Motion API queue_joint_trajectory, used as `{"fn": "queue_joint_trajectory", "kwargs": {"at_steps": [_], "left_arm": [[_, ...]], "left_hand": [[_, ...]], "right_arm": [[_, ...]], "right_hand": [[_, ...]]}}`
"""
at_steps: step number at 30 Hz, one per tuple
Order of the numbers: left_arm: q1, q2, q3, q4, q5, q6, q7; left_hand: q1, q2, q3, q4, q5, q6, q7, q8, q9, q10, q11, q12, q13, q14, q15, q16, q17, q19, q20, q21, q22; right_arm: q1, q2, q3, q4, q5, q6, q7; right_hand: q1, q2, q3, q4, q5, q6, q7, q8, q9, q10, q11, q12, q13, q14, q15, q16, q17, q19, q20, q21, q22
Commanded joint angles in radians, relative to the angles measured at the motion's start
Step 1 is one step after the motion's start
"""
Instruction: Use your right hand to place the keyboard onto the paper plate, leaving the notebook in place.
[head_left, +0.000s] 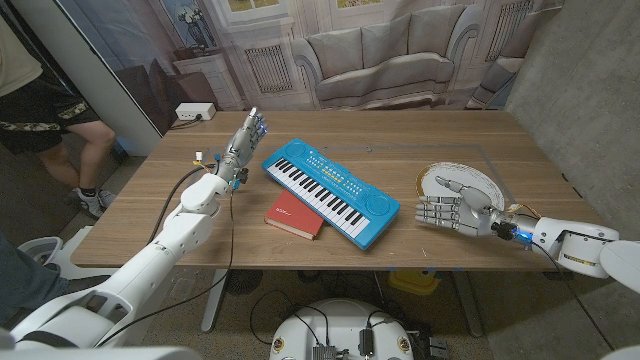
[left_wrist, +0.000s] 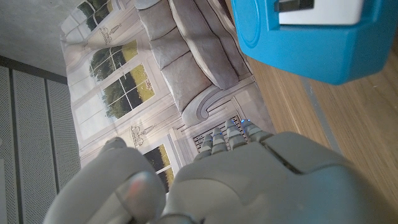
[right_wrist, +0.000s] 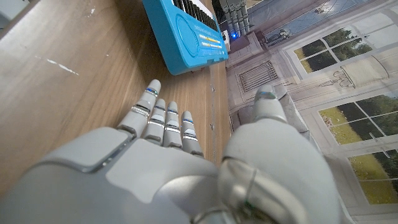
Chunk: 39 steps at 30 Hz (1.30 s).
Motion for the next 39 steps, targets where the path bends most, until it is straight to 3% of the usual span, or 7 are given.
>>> {"fn": "queue_joint_trajectory", "kwargs": {"at_steps": [1, 13, 39], "left_arm": [[-0.002, -0.006, 0.003, 0.011, -0.003, 0.001, -0.004], [0.005, -0.008, -0.001, 0.011, -0.006, -0.008, 0.000], [0.018, -0.002, -0.003, -0.005, -0.008, 0.000, 0.008]], "left_hand": [[0.005, 0.006, -0.008, 0.003, -0.005, -0.003, -0.002, 0.006, 0.006, -0.006, 0.001, 0.001, 0.004, -0.004, 0.006, 0.005, 0.003, -0.005, -0.010, 0.000, 0.002], [0.006, 0.007, -0.011, 0.003, -0.006, -0.003, -0.003, 0.006, 0.006, -0.007, -0.001, 0.000, 0.004, -0.005, 0.005, 0.005, 0.003, -0.006, -0.008, 0.000, 0.003], [0.008, 0.010, -0.016, 0.003, -0.007, -0.002, -0.003, 0.007, 0.006, -0.009, 0.000, 0.000, 0.004, -0.006, 0.005, 0.005, 0.003, -0.007, -0.007, 0.000, 0.003]], "right_arm": [[0.038, -0.028, -0.016, 0.014, 0.036, -0.061, -0.004], [0.074, -0.061, -0.032, 0.029, 0.063, -0.114, 0.006], [0.169, -0.098, -0.127, 0.086, 0.096, -0.164, 0.044]], "right_hand": [[0.003, -0.007, -0.004, 0.010, 0.003, 0.010, 0.067, 0.002, 0.003, 0.020, -0.003, 0.007, 0.004, 0.025, 0.001, 0.011, 0.002, 0.021, -0.002, 0.003, 0.005], [0.006, -0.001, -0.007, 0.021, 0.000, 0.025, 0.068, 0.005, 0.005, 0.046, 0.002, 0.015, 0.006, 0.058, 0.006, 0.017, 0.004, 0.057, -0.002, 0.008, 0.007], [-0.012, -0.001, -0.017, 0.035, -0.004, 0.034, 0.069, 0.006, 0.006, 0.038, 0.007, 0.010, 0.007, 0.056, 0.017, 0.011, 0.006, 0.067, 0.007, 0.005, 0.007]]}}
